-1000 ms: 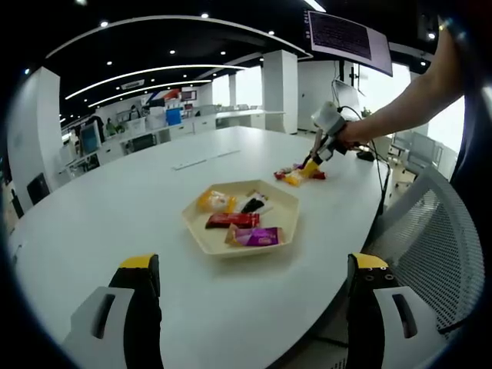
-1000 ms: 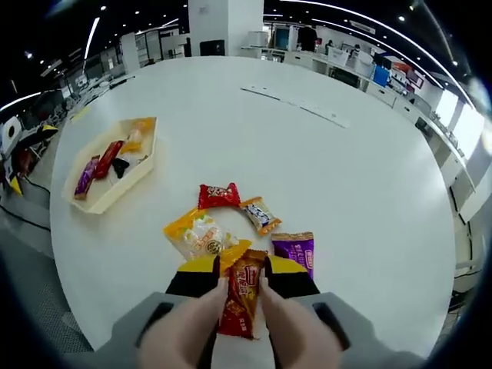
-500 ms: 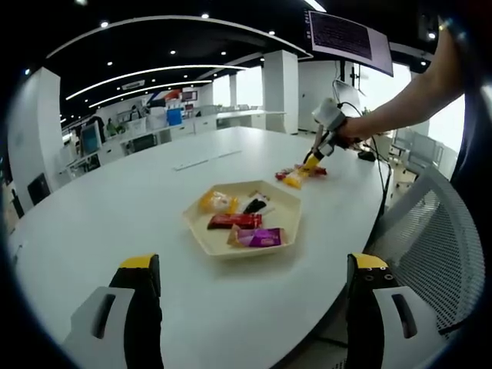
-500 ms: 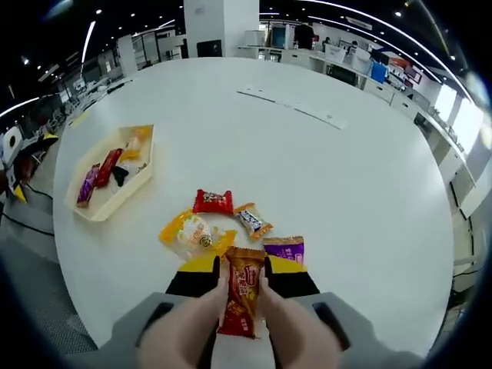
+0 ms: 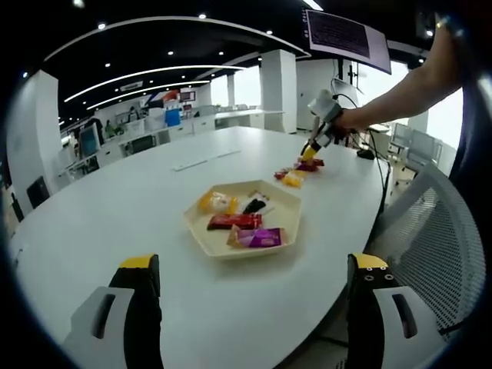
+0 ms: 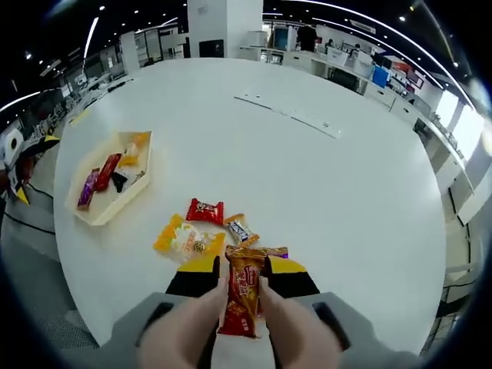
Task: Place the target food into the container with the food tongs after gripping and lifting it, then release it inside without dropping or visibly crushing the food.
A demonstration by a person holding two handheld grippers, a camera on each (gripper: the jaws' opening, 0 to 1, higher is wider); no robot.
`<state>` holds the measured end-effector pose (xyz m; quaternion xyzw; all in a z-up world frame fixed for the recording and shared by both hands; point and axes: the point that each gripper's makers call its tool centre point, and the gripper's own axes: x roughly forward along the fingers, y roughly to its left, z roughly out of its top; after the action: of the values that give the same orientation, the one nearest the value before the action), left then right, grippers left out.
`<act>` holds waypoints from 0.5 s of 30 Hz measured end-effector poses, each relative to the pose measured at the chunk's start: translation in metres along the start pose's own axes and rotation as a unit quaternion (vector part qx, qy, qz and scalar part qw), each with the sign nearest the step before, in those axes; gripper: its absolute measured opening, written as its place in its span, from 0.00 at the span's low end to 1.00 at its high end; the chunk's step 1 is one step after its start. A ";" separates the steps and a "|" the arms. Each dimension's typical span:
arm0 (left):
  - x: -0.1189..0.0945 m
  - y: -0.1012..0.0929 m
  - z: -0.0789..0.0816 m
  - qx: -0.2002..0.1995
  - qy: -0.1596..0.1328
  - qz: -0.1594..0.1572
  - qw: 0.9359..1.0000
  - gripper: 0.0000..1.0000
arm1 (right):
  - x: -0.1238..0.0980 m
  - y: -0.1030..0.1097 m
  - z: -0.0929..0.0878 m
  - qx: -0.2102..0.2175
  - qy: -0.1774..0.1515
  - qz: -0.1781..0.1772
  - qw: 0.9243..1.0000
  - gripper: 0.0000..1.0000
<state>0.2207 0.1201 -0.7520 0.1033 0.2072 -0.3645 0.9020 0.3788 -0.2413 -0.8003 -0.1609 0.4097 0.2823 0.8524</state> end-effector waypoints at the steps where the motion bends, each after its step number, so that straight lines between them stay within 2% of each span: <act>1: 0.000 0.000 0.000 0.000 0.000 0.000 1.000 0.99 | -0.001 -0.001 0.002 -0.001 0.000 0.000 1.000 0.22; 15: 0.001 -0.003 -0.002 0.011 0.005 -0.006 1.000 0.99 | -0.014 -0.009 0.011 -0.002 0.005 -0.001 1.000 0.22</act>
<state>0.2190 0.1178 -0.7542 0.1138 0.2084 -0.3718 0.8974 0.3842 -0.2480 -0.7825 -0.1643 0.4137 0.2813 0.8501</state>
